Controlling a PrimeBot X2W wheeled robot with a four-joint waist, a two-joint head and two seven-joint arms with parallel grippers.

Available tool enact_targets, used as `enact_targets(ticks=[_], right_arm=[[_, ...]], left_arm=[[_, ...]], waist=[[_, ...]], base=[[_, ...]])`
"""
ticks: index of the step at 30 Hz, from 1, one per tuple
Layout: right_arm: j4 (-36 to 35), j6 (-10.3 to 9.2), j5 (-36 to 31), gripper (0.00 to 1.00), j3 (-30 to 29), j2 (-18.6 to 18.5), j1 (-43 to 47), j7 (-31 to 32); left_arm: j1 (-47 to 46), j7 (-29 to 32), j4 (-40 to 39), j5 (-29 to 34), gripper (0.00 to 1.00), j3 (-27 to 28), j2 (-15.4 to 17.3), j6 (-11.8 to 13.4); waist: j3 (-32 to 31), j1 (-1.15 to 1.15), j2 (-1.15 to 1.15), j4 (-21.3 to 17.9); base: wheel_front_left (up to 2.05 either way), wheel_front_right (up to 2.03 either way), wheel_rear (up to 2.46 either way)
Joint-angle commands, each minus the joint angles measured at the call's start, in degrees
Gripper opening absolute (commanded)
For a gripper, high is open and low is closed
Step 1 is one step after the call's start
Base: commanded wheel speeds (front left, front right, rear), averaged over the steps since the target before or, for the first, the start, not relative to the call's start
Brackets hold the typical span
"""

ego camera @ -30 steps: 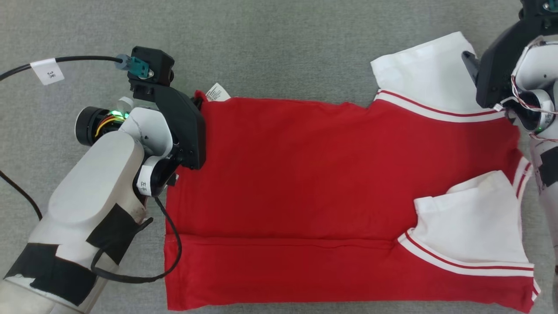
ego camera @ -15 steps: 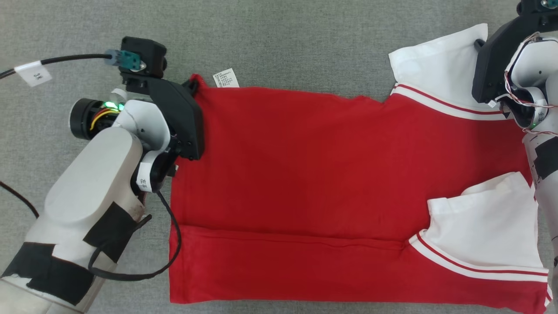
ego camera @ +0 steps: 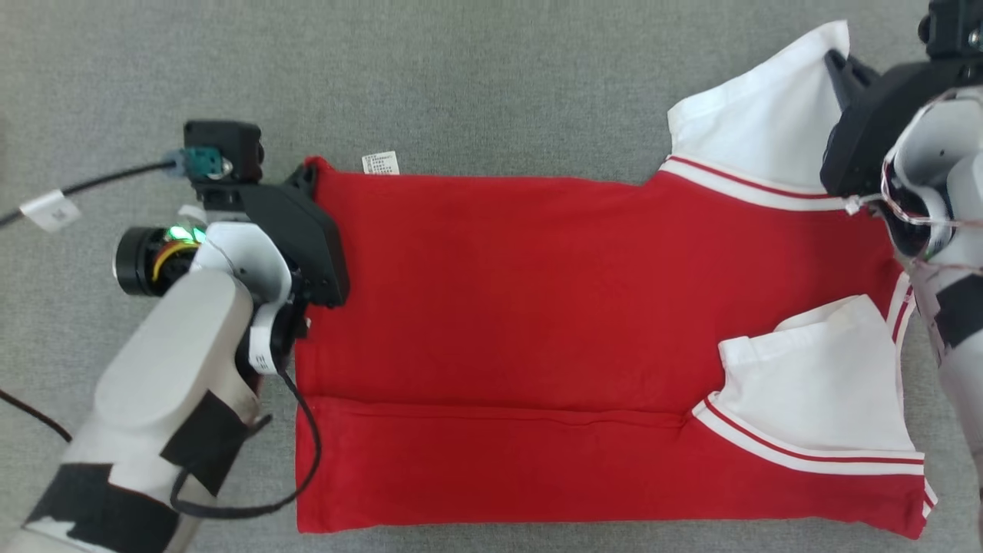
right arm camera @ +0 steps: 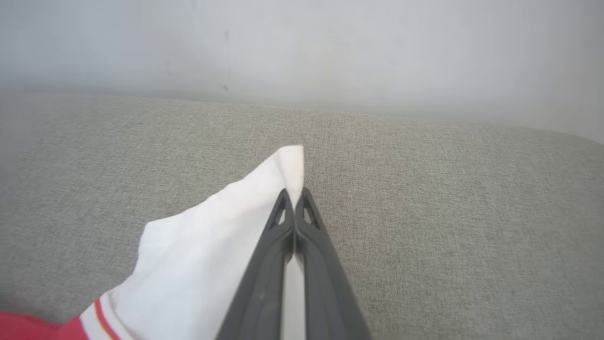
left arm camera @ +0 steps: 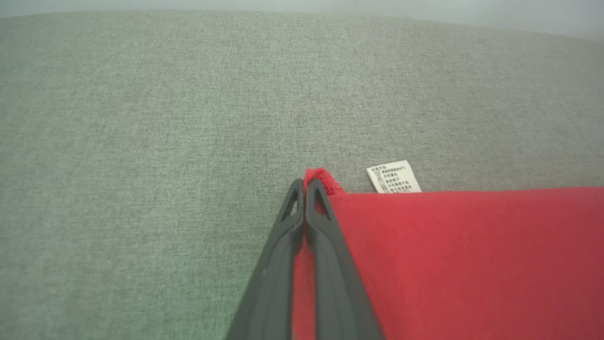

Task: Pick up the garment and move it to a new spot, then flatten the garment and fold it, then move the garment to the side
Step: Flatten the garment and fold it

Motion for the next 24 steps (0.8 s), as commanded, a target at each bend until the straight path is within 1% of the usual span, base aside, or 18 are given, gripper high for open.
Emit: enact_targets(ticks=[1,3,5,9,11,15,19,20,24], right_arm=[[-0.88,-0.13,0.76,0.0,0.48,-1.05,1.34,-0.74],[-3.23,-0.13,2.62,0.0,1.33,-2.26,3.57,-1.93],[-6.67,-0.13,6.39,0.0,2.33,-2.51,6.5,-2.81],[-14.17,-0.13,11.01,0.0,3.01,-5.61,12.63,-3.79],[-17.82,-0.13,11.83,0.0,2.96,-7.09,15.97,-4.14],[-24.25,-0.13,12.81,0.0,1.24,-8.61,22.96,-4.79],[-29.33,-0.13,12.14,0.0,-0.49,-9.24,30.19,-3.56],[-29.33,-0.13,12.14,0.0,-0.49,-9.24,30.19,-3.56],[-34.28,-0.13,11.81,0.0,-1.78,-9.48,37.31,-0.98]], left_arm=[[1.21,-0.91,-0.01,-0.03,0.0,0.08,-0.24,0.08],[2.35,-2.81,-0.2,0.18,0.0,0.23,-0.48,0.3],[3.77,-4.97,-0.42,-0.21,0.0,0.55,-0.99,0.41],[6.62,-9.17,-1.17,-0.24,0.0,1.18,-1.23,0.58],[8.12,-11.1,-1.78,-0.71,0.0,1.76,-1.53,0.67],[11.94,-14.98,-3.29,-1.03,0.0,2.08,-1.98,0.78],[15.81,-17.51,-4.18,-1.64,0.0,2.25,-2.35,0.93],[15.81,-17.51,-4.18,-1.64,0.0,2.25,-2.35,0.93],[19.42,-19.15,-3.67,-2.63,0.0,2.57,-2.49,1.44]], waist=[[-1.67,0.0,-0.01,-0.39],[-2.79,0.0,-0.01,-0.5],[-3.98,0.0,-0.01,-0.68],[-6.15,0.0,-0.01,-1.34],[-6.92,0.0,-0.01,-1.57],[-8.44,0.0,-0.01,-1.88],[-10.06,0.0,-0.01,-1.68],[-10.06,0.0,-0.01,-1.68],[-11.69,0.0,-0.01,-1.65]], base=[[0.0,0.0,0.0],[0.0,0.0,0.0],[0.0,0.0,0.0],[0.0,0.0,0.0],[0.0,0.0,0.0],[0.0,0.0,0.0],[0.0,0.0,0.0],[0.0,0.0,0.0],[0.0,0.0,0.0]])
